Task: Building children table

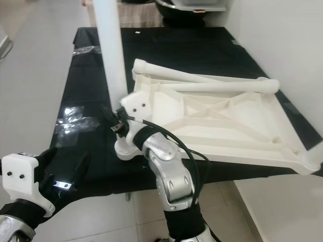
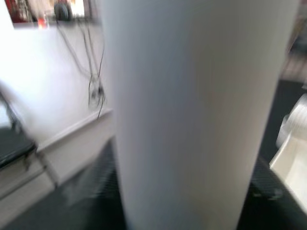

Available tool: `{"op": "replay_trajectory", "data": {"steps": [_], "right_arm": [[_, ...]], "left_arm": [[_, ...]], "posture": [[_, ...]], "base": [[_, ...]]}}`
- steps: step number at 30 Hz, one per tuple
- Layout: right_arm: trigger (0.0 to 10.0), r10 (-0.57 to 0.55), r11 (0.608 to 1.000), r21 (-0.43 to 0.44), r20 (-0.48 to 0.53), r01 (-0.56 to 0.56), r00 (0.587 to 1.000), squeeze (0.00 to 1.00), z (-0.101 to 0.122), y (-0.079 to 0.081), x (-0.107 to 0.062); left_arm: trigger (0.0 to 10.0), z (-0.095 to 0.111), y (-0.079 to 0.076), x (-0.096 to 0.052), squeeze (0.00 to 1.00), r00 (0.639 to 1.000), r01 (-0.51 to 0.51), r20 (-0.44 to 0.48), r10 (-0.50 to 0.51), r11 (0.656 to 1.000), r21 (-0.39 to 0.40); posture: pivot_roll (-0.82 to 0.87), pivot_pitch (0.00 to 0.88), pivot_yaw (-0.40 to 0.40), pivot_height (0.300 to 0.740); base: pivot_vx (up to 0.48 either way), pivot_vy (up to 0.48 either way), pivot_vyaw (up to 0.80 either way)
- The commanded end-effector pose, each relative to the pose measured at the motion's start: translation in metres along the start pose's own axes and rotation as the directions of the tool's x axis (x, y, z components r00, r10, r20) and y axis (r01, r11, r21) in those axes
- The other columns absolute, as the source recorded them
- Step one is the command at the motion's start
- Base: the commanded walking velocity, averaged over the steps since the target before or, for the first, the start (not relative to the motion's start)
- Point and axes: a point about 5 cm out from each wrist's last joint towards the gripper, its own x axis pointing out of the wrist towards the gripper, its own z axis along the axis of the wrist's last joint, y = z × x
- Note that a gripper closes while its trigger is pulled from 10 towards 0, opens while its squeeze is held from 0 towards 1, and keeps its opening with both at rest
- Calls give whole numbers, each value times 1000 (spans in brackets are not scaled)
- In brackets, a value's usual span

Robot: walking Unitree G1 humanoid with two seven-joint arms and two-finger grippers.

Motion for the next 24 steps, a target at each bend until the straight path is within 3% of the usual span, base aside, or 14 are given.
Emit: {"op": "replay_trajectory", "data": {"steps": [1, 2, 6, 7, 10, 11, 12, 13, 14, 15, 17, 20, 24], "right_arm": [[10000, 35, 998, 62, -55, -32, 998, 553, -14, -2, -1], [10000, 90, 993, 79, -28, -87, 996, 1000, -7, -4, -1], [10000, 122, 989, 87, -11, -120, 992, 1000, -3, -6, -2], [10000, 177, 981, 83, 12, -177, 984, 1000, 4, -13, -1], [10000, 404, 914, 19, 57, -405, 913, 1000, 23, -36, -1], [10000, 404, 914, 19, 57, -405, 913, 1000, 23, -36, -1], [10000, 457, 890, -7, 46, -457, 888, 1000, 25, -39, -1], [10000, 518, 855, -40, 14, -518, 855, 765, 25, -41, -1], [10000, 518, 855, -40, 14, -518, 855, 765, 25, -41, -1], [10000, 554, 831, -58, -10, -554, 832, 0, 25, -43, -1], [10000, 579, 815, -41, -16, -579, 816, 0, 27, -46, 2], [10000, 653, 756, -24, -21, -654, 757, 0, 37, -57, 6], [10000, 680, 733, -26, -15, -680, 733, 0, 44, -63, 9]], "left_arm": [[10000, -5, 3, 0, 0, 1000, -11, -25, 11, 1000, 9], [10000, -5, 2, 0, 0, 1000, -8, -27, 9, 1000, 10], [10000, -6, 2, 0, 0, 1000, -6, -28, 6, 1000, 9], [10000, -6, 2, 0, 0, 1000, -4, -28, 4, 1000, 9], [10000, -5, 1, -1, 0, 1000, -5, -30, 5, 1000, 10], [10000, -5, 1, -1, 0, 1000, -5, -30, 5, 1000, 10], [10000, -5, 1, -2, 0, 999, -7, -31, 7, 1000, 10], [10000, -6, 1, -3, 0, 999, -8, -35, 9, 1000, 11], [10000, -6, 1, -3, 0, 999, -8, -35, 9, 1000, 11], [10000, -6, 1, -3, 0, 999, -9, -38, 9, 1000, 11], [10000, -6, 1, -5, 0, 999, -6, -43, 7, 1000, 10], [10000, -6, -2, -8, 0, 999, 4, -50, -4, 1000, -2], [10000, -5, -6, -10, 0, 998, 29, -47, -30, 999, -19]], "posture": [[106, 141, -70, 740], [109, 139, -69, 740], [109, 139, -69, 740], [108, 139, -69, 740], [124, 157, -79, 740], [124, 157, -79, 740], [124, 157, -79, 740], [127, 171, -79, 740], [127, 171, -79, 740], [127, 171, -79, 740], [129, 179, -80, 740], [138, 195, -84, 740], [145, 205, -87, 740]], "base": [[0, 0, 0], [0, 0, 0], [0, 0, 0], [0, 0, 0], [0, 0, 0], [0, 0, 0], [0, 0, 0], [0, 0, 0], [0, 0, 0], [0, 0, 0], [0, 0, 0], [0, 0, 0], [0, 0, 0]]}}
